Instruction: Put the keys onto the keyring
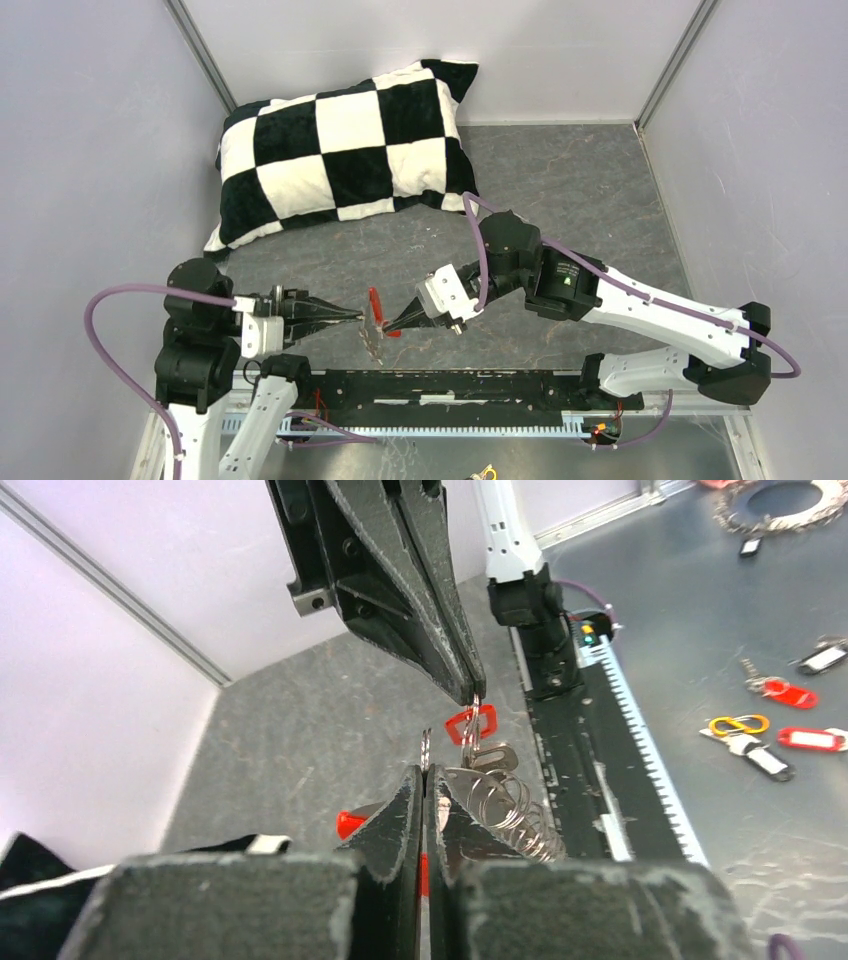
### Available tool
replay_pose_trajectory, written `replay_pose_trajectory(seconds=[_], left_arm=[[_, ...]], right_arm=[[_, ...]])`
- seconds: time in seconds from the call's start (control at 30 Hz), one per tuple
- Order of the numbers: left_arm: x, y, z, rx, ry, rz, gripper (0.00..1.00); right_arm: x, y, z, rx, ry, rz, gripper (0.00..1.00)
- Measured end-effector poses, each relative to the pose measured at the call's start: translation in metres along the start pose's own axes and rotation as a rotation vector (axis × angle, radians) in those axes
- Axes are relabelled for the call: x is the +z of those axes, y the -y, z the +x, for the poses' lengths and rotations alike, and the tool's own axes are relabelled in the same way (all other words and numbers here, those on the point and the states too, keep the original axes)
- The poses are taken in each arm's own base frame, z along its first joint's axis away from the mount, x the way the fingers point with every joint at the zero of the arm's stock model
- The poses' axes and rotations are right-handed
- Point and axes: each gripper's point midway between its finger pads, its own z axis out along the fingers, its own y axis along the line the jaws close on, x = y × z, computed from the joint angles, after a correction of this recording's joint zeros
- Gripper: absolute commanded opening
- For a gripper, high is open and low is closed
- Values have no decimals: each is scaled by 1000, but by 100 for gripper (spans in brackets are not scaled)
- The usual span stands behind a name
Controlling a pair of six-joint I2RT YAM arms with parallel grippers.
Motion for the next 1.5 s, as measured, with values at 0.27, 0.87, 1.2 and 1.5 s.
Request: replay_pose_trajectory(seconds=[0.27, 0.87, 1.2, 1.5], left_arm=[[-2, -4, -18, 232, -1, -13, 2], [-1, -7, -14, 295, -1, -10, 2], [0, -35, 19, 94, -43, -49, 2], [0, -39, 13, 115, -41, -72, 2]], right_arm=[[-7, -7, -15, 62, 67, 20, 0], [-7, -9, -57, 230, 305, 33, 0], [5, 0, -21, 457, 338, 111, 0], [-4, 18, 3, 630, 435, 199, 0]])
